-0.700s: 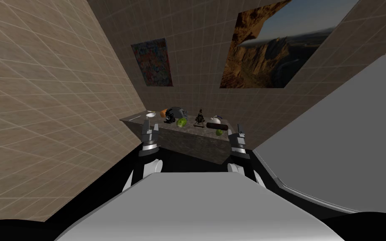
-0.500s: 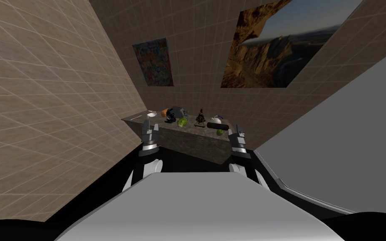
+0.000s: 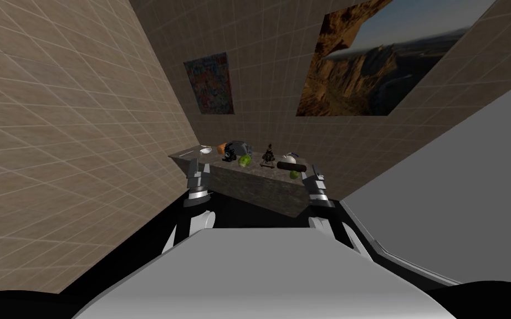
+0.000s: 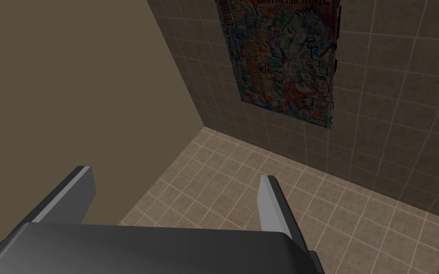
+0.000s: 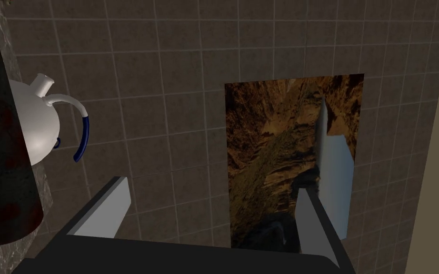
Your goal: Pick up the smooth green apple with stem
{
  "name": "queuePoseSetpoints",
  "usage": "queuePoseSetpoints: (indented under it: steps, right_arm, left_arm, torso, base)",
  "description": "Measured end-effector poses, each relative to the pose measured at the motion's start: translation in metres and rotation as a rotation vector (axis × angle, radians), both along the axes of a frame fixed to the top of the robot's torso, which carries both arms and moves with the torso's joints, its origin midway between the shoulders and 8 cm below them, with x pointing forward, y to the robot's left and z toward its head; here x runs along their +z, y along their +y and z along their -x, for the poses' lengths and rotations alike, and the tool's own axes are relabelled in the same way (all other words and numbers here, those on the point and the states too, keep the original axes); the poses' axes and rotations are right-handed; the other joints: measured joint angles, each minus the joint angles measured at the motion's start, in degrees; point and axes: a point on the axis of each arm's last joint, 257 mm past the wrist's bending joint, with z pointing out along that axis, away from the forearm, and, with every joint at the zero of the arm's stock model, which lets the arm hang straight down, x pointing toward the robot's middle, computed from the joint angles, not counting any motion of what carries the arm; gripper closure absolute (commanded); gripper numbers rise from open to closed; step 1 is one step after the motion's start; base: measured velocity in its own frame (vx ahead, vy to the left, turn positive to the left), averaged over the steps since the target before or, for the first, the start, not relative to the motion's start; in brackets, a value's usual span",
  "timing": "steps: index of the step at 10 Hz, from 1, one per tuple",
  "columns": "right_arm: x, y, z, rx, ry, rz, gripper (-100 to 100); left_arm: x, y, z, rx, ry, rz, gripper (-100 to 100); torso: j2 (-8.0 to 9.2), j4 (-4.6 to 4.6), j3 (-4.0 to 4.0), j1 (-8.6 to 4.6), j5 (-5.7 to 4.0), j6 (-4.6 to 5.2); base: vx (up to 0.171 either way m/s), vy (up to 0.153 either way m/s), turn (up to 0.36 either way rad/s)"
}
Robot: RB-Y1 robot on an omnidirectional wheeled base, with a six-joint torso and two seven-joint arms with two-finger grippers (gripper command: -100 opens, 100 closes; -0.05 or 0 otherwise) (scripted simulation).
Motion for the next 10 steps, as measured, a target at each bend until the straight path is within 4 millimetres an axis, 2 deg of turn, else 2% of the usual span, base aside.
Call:
queuePoseSetpoints:
  steps: [10]
  right_arm:
    - [-0.032, -0.033, -0.019, 0.061, 0.147, -0.26, -100]
  left_arm:
    - [0.0, 0.0, 0.0, 0.0, 0.0, 0.0, 0]
  torso:
    - [-0.05, -0.01, -0.03, -0.04, -0.01, 0.02]
  base:
    - [-0.025, 0.038, 0.054]
